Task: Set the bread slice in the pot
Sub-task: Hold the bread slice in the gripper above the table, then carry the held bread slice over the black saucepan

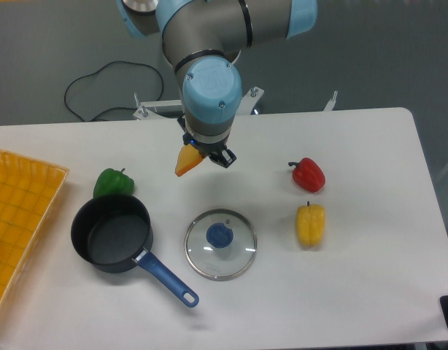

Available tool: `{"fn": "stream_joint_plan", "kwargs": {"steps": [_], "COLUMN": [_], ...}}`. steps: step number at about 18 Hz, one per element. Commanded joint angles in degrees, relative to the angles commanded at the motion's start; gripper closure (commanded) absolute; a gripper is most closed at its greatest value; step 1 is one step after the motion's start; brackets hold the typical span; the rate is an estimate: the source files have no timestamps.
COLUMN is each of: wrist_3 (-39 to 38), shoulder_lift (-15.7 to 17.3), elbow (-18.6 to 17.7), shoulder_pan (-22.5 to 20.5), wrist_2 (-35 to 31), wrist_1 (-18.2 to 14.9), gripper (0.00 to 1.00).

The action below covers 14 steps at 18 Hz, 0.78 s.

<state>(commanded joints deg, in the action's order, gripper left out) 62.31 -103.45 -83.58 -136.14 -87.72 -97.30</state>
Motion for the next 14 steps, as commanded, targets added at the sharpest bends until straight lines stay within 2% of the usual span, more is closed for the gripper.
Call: {"fn": "stream_joint_plan", "kwargs": {"steps": [8, 14], "wrist_3": [-1.5, -8.9], "shoulder_lift": [0.3, 0.3], "elbow": [-0.2, 0.3], "shoulder_pan": [0.4, 3.2], "wrist_2": [0.8, 2.5], "wrist_1": [-0.1, 0.0], "gripper": [1.0, 1.0]}}
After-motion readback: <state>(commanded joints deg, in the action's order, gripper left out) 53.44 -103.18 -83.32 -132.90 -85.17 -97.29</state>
